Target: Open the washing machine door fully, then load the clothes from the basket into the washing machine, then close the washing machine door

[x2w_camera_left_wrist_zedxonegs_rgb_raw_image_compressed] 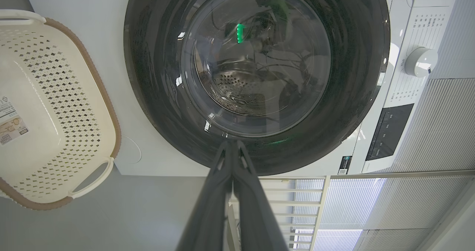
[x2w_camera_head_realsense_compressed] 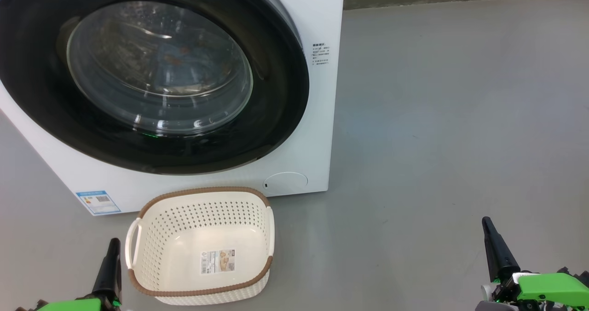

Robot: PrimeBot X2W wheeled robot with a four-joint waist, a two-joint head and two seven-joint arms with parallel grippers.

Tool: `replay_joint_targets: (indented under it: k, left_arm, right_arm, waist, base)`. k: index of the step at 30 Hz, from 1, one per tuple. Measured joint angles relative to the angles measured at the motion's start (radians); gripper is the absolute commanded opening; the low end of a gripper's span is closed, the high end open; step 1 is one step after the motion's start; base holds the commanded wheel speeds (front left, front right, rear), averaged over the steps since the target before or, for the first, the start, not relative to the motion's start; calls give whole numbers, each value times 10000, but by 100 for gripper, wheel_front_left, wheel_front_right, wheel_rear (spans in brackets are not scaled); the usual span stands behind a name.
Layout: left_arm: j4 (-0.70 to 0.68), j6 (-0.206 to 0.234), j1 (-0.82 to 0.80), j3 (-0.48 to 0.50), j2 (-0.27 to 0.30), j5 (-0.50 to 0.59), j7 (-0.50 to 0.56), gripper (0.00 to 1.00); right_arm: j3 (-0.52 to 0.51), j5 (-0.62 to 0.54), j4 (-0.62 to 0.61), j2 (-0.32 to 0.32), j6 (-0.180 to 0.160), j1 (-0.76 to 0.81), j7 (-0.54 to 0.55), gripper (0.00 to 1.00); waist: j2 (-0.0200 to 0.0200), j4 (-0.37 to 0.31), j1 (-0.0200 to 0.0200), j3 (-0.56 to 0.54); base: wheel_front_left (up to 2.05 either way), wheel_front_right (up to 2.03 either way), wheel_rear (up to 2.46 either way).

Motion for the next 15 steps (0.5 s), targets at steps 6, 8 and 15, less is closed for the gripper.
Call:
replay_joint_targets:
  k: [6,8,15]
  left_arm:
    - [0,0,0,2,0,0,0,0]
    - [0,0,0,2,0,0,0,0]
    - [0,0,0,2,0,0,0,0]
  right_arm:
    - [0,0,0,0,0,0,0,0]
    - [0,0,0,0,0,0,0,0]
    - [0,0,0,0,0,0,0,0]
  waist:
    - [-1,0,0,0]
    - [0,0,0,0]
    - [0,0,0,0]
  base:
    - [0,0,0]
    - [0,0,0]
    - [0,0,0]
